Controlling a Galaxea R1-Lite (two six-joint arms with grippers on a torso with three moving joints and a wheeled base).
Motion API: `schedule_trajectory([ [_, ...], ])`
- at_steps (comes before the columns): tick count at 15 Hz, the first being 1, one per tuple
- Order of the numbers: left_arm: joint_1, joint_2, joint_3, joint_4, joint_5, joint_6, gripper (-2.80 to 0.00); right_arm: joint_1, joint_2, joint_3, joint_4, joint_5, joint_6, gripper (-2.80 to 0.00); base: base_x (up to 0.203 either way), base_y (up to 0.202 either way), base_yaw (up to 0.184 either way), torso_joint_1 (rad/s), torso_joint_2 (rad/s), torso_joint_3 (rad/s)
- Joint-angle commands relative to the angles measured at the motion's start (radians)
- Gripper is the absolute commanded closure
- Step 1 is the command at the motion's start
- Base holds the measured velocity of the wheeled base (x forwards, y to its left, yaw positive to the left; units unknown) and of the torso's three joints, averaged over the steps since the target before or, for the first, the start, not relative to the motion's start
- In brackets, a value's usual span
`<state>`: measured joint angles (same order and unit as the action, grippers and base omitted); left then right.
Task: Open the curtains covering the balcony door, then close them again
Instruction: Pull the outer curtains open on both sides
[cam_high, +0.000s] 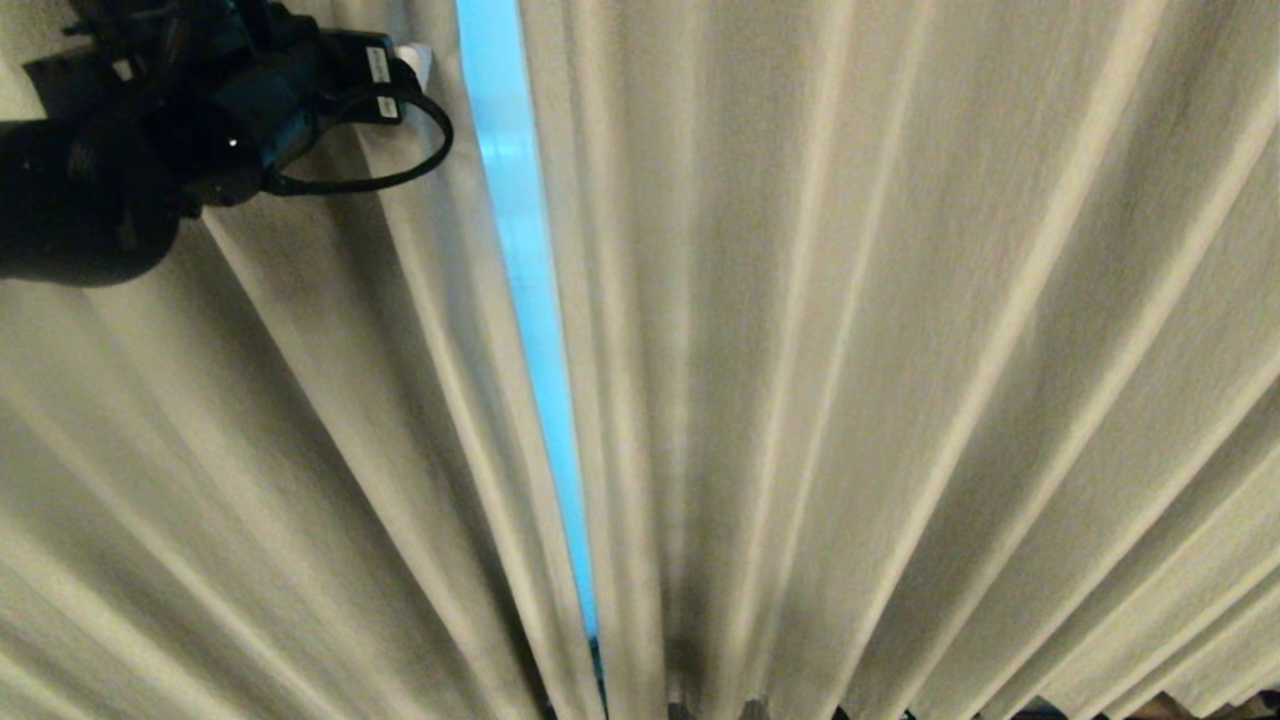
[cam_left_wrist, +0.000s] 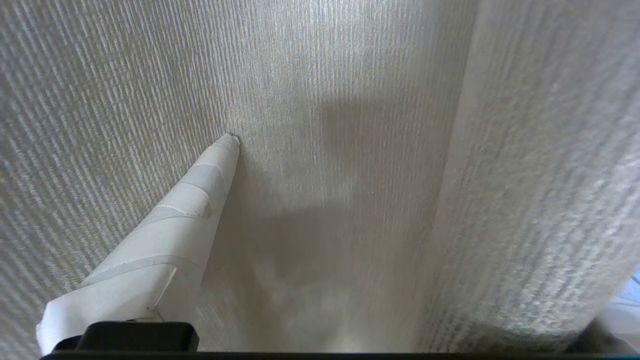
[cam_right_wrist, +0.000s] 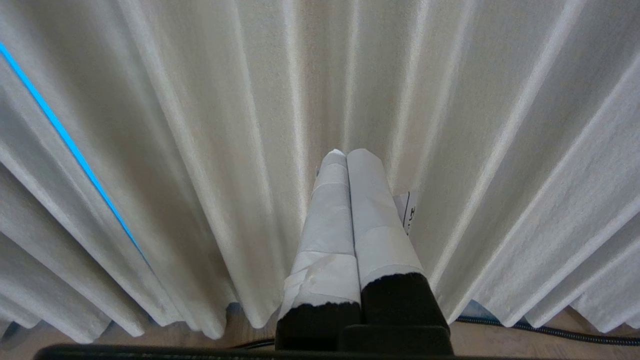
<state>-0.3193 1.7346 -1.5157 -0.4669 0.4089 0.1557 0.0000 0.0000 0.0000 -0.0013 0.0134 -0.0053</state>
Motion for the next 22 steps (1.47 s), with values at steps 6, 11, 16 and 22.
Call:
schedule_trajectory([
  [6, -0.051, 0.063, 0.003, -0.162, 0.010, 0.008, -2.80, 0.000, 0.000, 0.000, 0.000, 0.000, -0.001, 0.00, 0.000, 0.000, 0.000, 0.000, 0.00, 0.000],
  [11, -0.092, 0.056, 0.061, -0.169, 0.069, 0.015, 0.00, 0.000, 0.000, 0.000, 0.000, 0.000, -0.001, 0.00, 0.000, 0.000, 0.000, 0.000, 0.00, 0.000],
  [16, -0.096, 0.059, 0.058, -0.171, 0.073, 0.034, 0.00, 0.000, 0.000, 0.000, 0.000, 0.000, -0.001, 0.00, 0.000, 0.000, 0.000, 0.000, 0.00, 0.000],
  [22, -0.060, 0.057, 0.055, -0.173, 0.062, 0.030, 0.00, 0.000, 0.000, 0.000, 0.000, 0.000, -0.001, 0.00, 0.000, 0.000, 0.000, 0.000, 0.00, 0.000],
])
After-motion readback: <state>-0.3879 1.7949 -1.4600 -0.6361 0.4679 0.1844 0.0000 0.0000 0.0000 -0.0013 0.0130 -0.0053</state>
